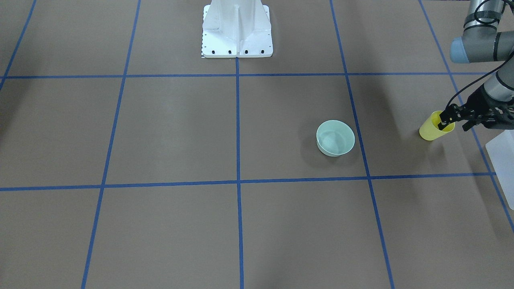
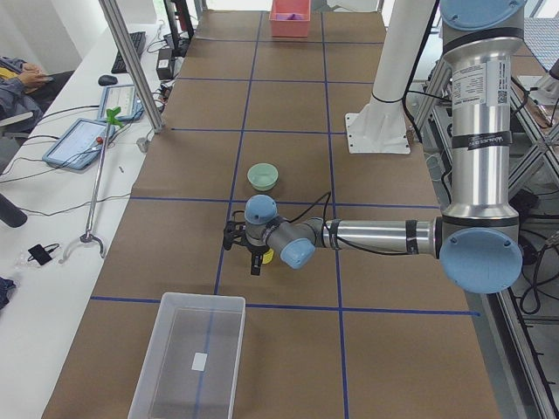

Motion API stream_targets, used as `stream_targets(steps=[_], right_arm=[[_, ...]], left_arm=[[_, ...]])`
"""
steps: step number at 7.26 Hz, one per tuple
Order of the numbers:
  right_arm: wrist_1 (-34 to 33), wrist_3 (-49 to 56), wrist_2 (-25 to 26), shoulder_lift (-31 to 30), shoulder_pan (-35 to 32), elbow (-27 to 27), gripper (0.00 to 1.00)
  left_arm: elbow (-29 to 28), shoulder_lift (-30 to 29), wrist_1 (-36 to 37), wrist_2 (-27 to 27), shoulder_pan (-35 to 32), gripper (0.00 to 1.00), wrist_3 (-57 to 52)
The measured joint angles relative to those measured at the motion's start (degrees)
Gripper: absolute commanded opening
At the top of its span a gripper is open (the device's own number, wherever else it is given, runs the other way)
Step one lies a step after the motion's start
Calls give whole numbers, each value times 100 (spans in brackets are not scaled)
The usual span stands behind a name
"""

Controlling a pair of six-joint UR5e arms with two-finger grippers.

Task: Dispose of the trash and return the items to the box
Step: 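Grasp the yellow cup with the left gripper and lift it, then carry the yellow cup into the clear bin and release it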

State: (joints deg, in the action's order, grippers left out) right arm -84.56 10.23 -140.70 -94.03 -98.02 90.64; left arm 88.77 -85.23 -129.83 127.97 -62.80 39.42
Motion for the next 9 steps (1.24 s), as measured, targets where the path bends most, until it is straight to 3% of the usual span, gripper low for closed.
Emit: stream_targets(steps=[4, 7, 9], right_arm=[[-4, -638, -20, -146, 251, 619, 100], [18, -2016, -41, -244, 823, 1495, 100], [56, -2591, -22, -253, 1136, 1793, 100]], left_arm=[[75, -42, -127, 275, 29, 0, 317], [157, -444, 80, 1741, -642, 0, 799], [48, -558, 713, 1904, -1313, 0, -326]])
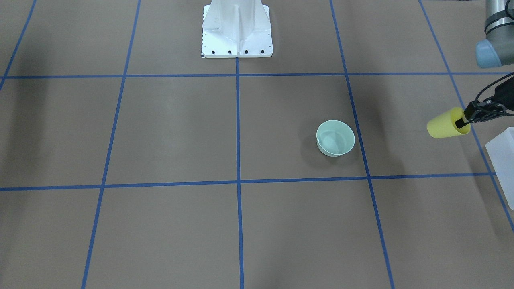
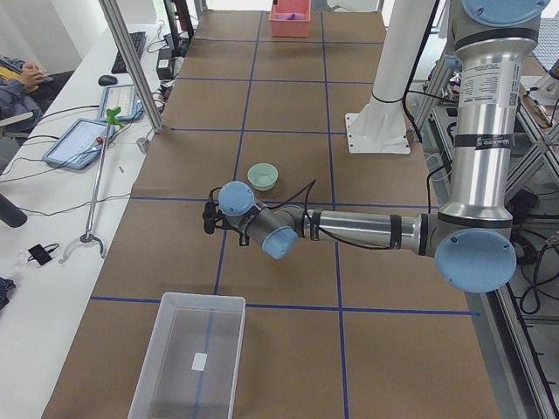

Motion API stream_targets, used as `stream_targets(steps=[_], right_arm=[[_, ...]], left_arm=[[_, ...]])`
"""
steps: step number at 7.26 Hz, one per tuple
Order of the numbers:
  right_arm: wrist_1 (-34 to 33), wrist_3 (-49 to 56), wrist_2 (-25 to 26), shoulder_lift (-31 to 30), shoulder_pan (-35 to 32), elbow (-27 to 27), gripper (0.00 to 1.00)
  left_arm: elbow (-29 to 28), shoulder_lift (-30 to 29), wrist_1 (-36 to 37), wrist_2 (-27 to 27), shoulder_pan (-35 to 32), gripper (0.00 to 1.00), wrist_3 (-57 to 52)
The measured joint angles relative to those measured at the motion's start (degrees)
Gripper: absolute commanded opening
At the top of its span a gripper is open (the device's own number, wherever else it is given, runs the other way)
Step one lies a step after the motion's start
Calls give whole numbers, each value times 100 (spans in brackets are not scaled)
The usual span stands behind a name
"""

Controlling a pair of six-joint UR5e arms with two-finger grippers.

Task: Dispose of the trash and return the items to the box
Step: 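Carry the yellow cup into the clear bin and release it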

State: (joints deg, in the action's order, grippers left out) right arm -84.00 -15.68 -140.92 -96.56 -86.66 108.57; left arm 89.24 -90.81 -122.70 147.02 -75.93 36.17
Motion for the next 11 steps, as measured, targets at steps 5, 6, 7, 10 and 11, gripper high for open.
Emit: stream_targets(steps=[5, 6, 7, 10, 11], right_arm=[[6, -215, -3, 0, 347, 118, 100], [7, -215, -3, -3, 388, 116, 100], [6, -216, -1, -3, 413, 113, 100], [14, -386, 4, -4, 463, 112, 100], [20, -498, 5, -4, 489, 116, 100]], left_arm=[[-1731, -1282, 2745, -1218, -1872, 0, -4960], [-2265, -1305, 2324, -1282, -1916, 0, -4989], [-2662, -1290, 1891, -1299, -1919, 0, -4819], [-3567, -1270, 506, -1311, -1723, 0, -4118], [-3723, -1268, 182, -1318, -1639, 0, -4003]])
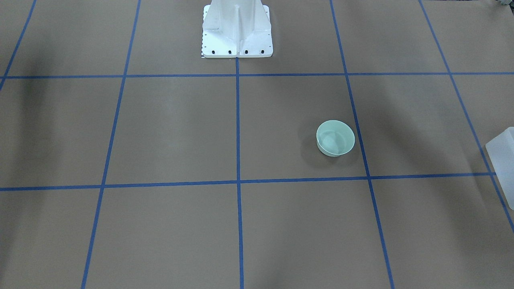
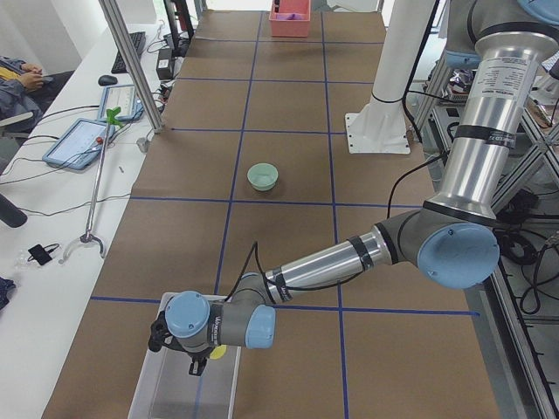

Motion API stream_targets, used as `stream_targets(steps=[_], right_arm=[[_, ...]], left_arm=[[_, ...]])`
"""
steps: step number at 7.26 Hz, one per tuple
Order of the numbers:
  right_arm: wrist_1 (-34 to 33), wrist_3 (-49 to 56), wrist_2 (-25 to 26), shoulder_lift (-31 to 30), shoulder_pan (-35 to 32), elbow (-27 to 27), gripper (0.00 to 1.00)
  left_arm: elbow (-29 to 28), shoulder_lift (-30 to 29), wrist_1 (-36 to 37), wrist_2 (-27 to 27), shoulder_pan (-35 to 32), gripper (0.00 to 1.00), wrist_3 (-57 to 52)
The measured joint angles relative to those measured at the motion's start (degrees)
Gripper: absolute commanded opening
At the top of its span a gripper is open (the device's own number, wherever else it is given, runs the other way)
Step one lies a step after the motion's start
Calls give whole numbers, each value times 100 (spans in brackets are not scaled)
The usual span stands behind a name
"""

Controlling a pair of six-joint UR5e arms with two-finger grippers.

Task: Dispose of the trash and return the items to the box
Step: 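Carry the yellow cup into the clear bin and release it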

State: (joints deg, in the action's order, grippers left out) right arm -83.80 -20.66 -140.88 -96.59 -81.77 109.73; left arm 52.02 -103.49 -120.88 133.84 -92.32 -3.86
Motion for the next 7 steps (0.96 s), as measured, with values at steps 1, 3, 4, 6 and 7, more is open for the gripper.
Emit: stream_targets(steps=[1, 3, 4, 6, 7], right_arm=[[3, -51, -1, 0, 20, 3, 100], [4, -75, 4, 0, 42, 4, 100], [6, -78, 7, 0, 44, 4, 100], [6, -79, 23, 0, 47, 5, 100], [5, -81, 28, 0, 47, 7, 100]], left_arm=[[-132, -2, -307, -29, 60, 0, 79], [-289, -4, -675, -91, 153, 77, 191], [-290, -7, -718, -99, 198, 90, 217], [-54, 13, -666, -96, 247, 90, 374], [284, 73, -477, -79, 248, 90, 419]])
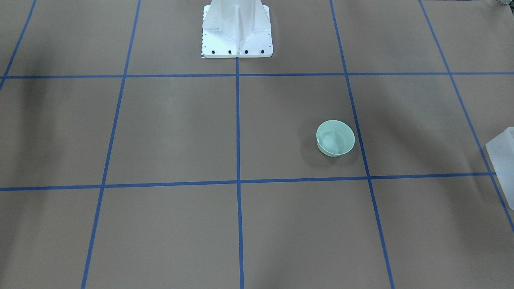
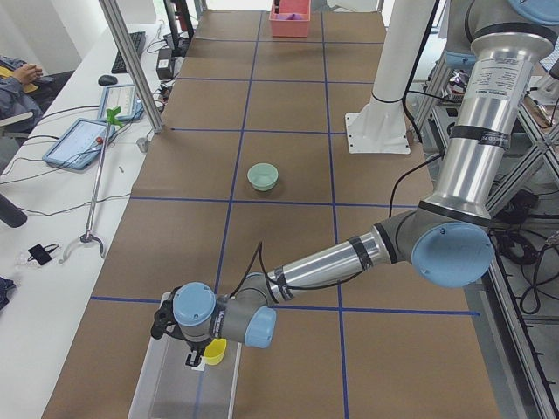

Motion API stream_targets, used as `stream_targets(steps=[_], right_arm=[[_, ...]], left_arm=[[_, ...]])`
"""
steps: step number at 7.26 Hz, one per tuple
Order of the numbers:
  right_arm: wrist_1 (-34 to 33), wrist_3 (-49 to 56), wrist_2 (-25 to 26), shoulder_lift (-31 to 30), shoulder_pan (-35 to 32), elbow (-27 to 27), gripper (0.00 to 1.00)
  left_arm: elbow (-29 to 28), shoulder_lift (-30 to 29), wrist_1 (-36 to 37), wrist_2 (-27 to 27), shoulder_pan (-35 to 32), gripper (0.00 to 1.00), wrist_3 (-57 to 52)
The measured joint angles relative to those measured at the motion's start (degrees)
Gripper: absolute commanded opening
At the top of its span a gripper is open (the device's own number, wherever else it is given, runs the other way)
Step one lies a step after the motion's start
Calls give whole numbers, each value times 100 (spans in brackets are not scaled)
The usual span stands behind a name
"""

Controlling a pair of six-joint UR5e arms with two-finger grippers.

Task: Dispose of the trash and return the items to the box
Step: 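Carry the yellow cup into the clear bin and release it, then reach the left gripper to the pale green bowl rim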

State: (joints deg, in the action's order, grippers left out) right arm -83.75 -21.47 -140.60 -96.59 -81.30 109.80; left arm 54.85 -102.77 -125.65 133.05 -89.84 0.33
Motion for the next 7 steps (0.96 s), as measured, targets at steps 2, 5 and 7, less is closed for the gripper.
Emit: stream_targets(steps=[2, 5, 7], right_arm=[[3, -6, -9, -2, 0, 5, 100], [7, -1, -25, -42, -7, 16, 100], [2, -6, -28, -51, -3, 15, 100]], left_arm=[[1266, 117, 1092, 185, -23, 93, 182], [4000, 579, 2463, 204, 801, 94, 2390], [5165, 663, 2523, -563, 2539, 94, 4673]])
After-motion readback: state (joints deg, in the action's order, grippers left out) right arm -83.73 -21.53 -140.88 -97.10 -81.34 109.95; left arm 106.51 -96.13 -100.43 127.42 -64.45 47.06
